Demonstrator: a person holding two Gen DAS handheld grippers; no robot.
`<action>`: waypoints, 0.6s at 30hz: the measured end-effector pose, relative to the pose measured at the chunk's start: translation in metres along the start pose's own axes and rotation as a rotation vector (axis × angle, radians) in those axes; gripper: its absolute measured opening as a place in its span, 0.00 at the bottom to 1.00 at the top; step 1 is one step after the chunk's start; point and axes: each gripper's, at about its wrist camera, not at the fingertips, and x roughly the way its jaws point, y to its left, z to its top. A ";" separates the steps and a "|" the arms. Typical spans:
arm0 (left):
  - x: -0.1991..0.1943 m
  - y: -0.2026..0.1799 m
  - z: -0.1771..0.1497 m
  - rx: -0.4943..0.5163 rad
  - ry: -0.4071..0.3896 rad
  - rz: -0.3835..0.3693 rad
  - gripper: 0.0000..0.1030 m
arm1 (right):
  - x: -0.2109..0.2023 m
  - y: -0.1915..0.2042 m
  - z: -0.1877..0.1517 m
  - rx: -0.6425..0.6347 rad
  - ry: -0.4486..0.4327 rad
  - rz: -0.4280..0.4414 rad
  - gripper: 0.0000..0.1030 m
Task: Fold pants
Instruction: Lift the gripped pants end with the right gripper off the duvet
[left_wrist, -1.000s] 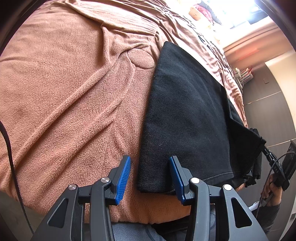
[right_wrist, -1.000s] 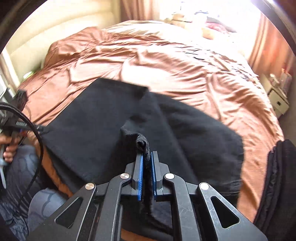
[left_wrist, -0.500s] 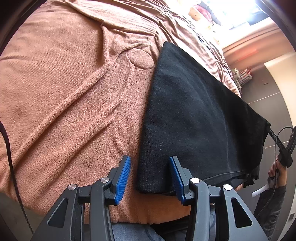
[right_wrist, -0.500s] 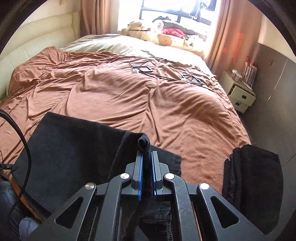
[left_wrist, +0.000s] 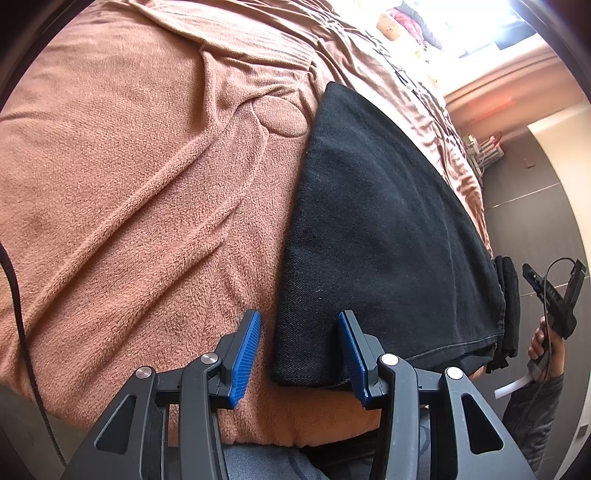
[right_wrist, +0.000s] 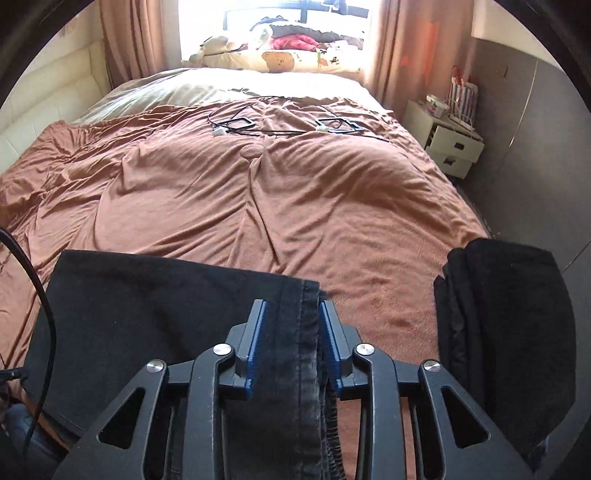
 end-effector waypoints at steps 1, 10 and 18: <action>0.000 0.000 0.000 -0.001 0.000 0.000 0.45 | -0.003 -0.004 -0.003 0.019 0.000 0.015 0.37; -0.001 0.000 -0.001 -0.002 -0.005 0.001 0.45 | -0.015 -0.038 -0.060 0.198 0.038 0.164 0.46; -0.002 -0.004 -0.003 0.011 -0.006 0.015 0.45 | -0.028 -0.081 -0.104 0.397 0.020 0.283 0.46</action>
